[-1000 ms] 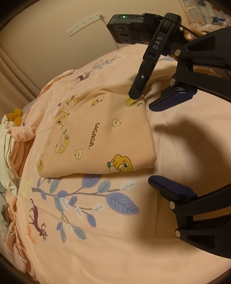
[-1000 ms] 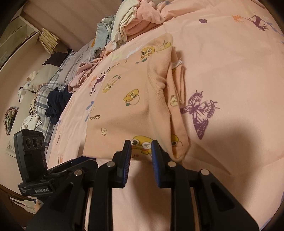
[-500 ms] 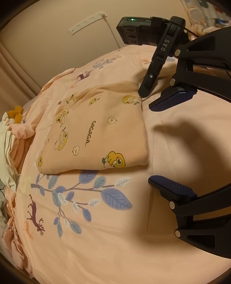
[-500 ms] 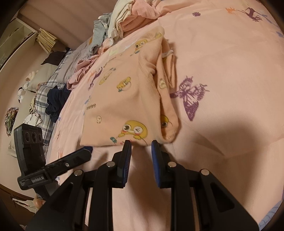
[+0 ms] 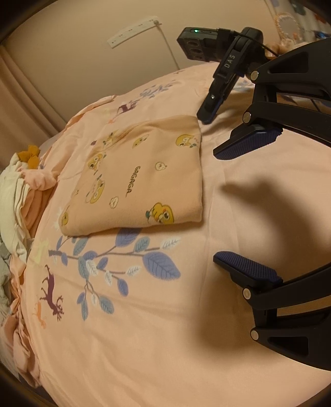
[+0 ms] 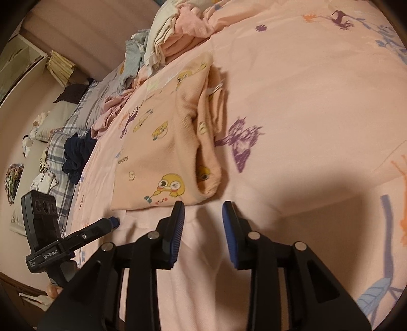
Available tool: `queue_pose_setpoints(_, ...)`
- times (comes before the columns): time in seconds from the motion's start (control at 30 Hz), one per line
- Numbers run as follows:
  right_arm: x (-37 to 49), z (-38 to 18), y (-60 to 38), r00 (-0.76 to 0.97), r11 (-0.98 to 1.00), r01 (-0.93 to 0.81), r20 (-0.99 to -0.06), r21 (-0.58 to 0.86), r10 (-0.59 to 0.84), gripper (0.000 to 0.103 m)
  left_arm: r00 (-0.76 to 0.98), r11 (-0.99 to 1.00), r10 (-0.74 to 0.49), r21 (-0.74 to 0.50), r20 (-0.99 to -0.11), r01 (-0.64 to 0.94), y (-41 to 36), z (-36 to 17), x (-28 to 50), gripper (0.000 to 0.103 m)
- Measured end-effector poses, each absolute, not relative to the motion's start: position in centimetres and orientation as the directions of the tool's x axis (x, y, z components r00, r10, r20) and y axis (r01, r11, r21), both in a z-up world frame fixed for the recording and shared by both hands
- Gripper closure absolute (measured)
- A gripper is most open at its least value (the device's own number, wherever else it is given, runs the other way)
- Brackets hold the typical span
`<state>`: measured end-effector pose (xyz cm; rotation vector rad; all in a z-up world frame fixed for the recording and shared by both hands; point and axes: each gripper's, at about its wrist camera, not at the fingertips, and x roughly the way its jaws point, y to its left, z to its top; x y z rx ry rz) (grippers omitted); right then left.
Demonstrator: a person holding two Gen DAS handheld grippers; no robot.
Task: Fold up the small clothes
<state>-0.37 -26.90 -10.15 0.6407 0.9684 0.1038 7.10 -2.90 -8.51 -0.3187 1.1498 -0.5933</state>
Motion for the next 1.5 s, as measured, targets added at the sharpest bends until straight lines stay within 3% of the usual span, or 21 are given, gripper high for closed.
queue_pose_setpoints(0.17,-0.9,-9.7,-28.1,0.6,0.801,0.216,-0.724,0.558,0.341,0.068,0.291,0.793,-0.608,-0.556,-0.738,0.248,-1.9,-8.3,7.4,0.029)
queue_pose_setpoints(0.27,-1.2,-9.6,-28.6,0.609,0.792,0.23,-0.718,0.566,0.337,0.061,0.297,0.789,-0.615,-0.568,-0.731,0.235,-1.7,-8.3,7.6,0.029)
queue_pose_setpoints(0.57,-1.1,-10.0,-28.6,0.612,0.767,0.235,-0.704,0.597,0.36,0.054,0.291,0.789,-0.614,-0.576,-0.734,0.214,-1.6,-8.8,8.0,0.029)
queue_pose_setpoints(0.9,0.1,-9.2,-27.7,0.632,0.765,0.18,-0.668,0.619,0.392,0.051,0.273,0.755,-0.655,-0.627,-0.705,0.192,-1.5,-9.2,8.8,0.025)
queue_pose_setpoints(1.17,1.0,-9.9,-28.2,0.627,0.741,0.213,-0.67,0.637,0.397,0.031,0.258,0.727,-0.684,-0.669,-0.682,0.158,-1.2,-9.7,9.8,0.02)
queue_pose_setpoints(1.5,1.8,-10.7,-29.6,0.623,0.699,0.212,-0.646,0.683,0.441,0.03,0.252,0.699,-0.71,-0.701,-0.658,0.142,-2.2,-10.0,12.5,0.015)
